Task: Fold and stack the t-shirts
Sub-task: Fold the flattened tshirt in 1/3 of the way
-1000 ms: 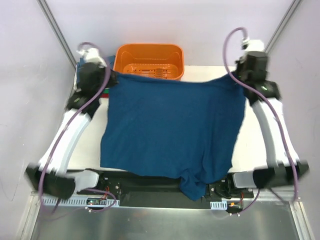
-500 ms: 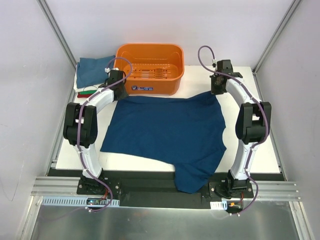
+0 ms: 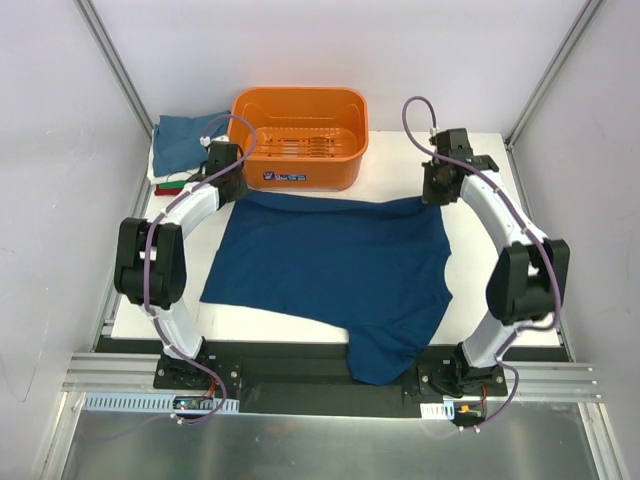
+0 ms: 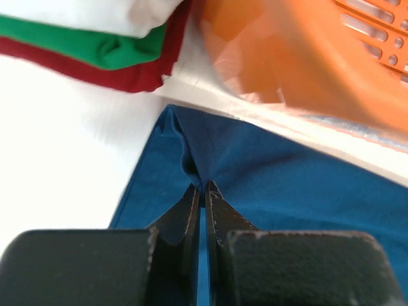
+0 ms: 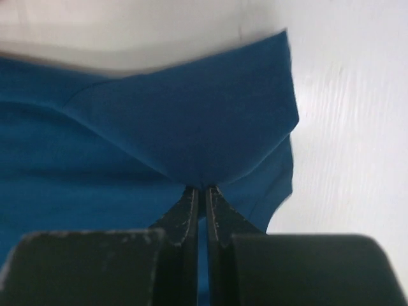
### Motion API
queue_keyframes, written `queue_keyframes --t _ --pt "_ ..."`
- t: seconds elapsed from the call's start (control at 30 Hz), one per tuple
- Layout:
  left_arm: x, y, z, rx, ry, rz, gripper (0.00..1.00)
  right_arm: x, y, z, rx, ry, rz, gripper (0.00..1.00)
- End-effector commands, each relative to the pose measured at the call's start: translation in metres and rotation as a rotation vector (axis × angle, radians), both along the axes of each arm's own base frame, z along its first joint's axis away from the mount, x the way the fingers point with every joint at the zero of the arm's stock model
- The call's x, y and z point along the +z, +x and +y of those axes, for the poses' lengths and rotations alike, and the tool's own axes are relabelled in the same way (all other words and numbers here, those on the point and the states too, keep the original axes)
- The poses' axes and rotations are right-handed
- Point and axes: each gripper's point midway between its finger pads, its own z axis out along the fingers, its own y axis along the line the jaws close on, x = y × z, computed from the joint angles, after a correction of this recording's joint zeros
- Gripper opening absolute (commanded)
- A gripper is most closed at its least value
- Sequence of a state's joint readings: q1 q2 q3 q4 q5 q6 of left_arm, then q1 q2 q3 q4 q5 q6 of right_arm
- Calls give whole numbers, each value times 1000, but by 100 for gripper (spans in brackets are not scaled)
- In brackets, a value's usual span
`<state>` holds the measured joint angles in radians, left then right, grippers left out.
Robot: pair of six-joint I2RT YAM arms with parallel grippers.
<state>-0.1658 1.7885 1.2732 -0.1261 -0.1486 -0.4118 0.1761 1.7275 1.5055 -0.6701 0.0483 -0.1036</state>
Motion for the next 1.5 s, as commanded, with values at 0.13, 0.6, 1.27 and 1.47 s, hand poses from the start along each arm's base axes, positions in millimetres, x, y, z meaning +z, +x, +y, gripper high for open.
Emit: queue_keyframes --t 0.13,0.6,1.27,1.47 --pt "26 -26 6 1 -53 -53 0 -4 -87 0 -52 -26 130 1" --pt "0 -63 27 50 -22 31 0 -32 -177 15 -70 20 381 1" --pt "45 -91 19 62 -105 28 99 -20 -177 53 279 -50 280 72" --pt "48 -103 11 47 -158 21 99 -43 -201 127 463 84 379 56"
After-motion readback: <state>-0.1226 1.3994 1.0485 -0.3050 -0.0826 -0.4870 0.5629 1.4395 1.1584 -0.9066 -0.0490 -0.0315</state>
